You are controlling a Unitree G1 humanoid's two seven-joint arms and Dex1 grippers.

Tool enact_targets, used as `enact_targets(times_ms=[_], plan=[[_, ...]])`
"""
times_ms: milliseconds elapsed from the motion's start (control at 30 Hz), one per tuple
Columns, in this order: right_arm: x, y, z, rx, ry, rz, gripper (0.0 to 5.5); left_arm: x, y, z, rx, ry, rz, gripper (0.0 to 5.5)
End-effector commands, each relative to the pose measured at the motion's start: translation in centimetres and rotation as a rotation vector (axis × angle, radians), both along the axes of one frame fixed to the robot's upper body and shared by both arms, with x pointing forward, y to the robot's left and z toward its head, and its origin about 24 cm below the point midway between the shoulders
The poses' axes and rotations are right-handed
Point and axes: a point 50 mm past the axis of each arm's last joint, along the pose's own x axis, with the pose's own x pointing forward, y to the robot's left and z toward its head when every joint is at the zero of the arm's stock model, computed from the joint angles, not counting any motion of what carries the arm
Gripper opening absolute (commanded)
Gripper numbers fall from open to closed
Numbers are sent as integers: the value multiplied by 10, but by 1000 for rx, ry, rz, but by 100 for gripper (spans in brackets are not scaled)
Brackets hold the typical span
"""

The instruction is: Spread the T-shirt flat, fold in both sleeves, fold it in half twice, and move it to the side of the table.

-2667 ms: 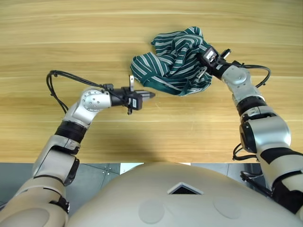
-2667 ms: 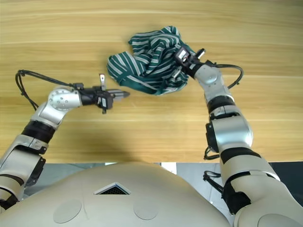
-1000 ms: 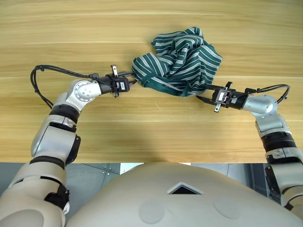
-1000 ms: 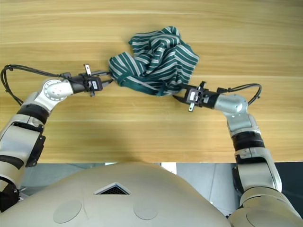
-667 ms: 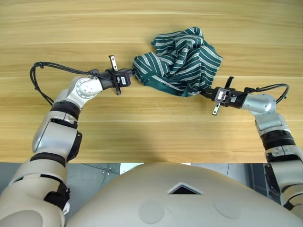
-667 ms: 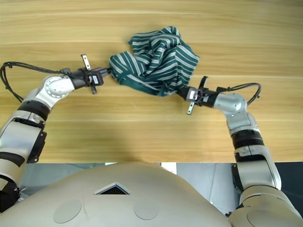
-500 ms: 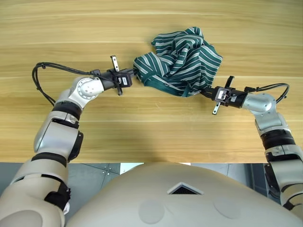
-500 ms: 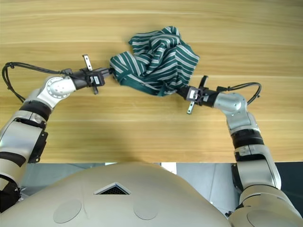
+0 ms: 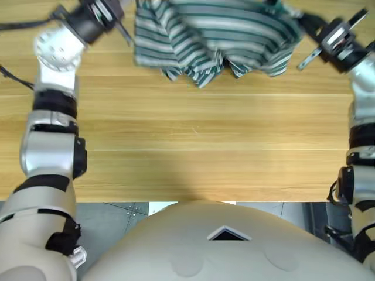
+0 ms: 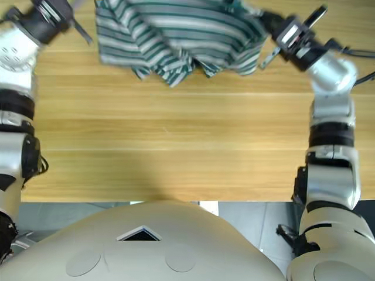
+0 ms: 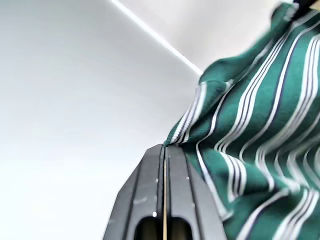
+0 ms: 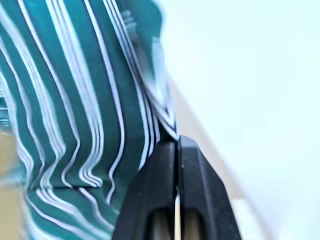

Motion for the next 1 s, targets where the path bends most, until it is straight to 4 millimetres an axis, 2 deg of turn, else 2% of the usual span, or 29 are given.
enact_targets(times_ms=[33, 100, 167, 233, 333, 400, 433, 500, 567, 667, 767, 833, 933, 1000], plan=[[8, -31, 92, 116, -316, -136, 1, 7, 15, 81, -44, -228, 85, 0], [0, -45, 125, 155, -425, -171, 1, 1, 21, 102, -19, -297, 98, 0], [-15, -54, 137, 117, -456, -138, 1, -11, 28, 104, 75, -305, 65, 0], [-37, -60, 134, 76, -436, -59, 1, -34, 37, 92, 162, -264, -9, 0], [-83, -70, 113, 12, -324, 87, 1, -85, 56, 65, 264, -125, -143, 0], [-117, -63, 103, -10, -240, 241, 1, -118, 64, 47, 344, -39, -222, 0], [-135, -58, 98, -20, -198, 329, 1, -132, 65, 45, 353, -31, -256, 0], [-168, -49, 92, -48, -142, 498, 1, -158, 68, 54, 301, -82, -317, 0], [-191, -43, 96, -37, -151, 629, 1, -181, 71, 65, 239, -139, -392, 0], [-214, -41, 106, 13, -200, 793, 1, -203, 76, 81, 159, -186, -511, 0], [-212, -44, 116, 69, -217, 862, 1, -200, 77, 100, 70, -205, -589, 0], [-202, -46, 120, 97, -201, 878, 1, -191, 76, 112, 25, -212, -606, 0], [-147, -45, 117, 104, -99, 727, 1, -140, 63, 117, 50, -154, -479, 0], [-102, -37, 106, 41, -7, 586, 1, -92, 50, 104, 144, -51, -350, 0]])
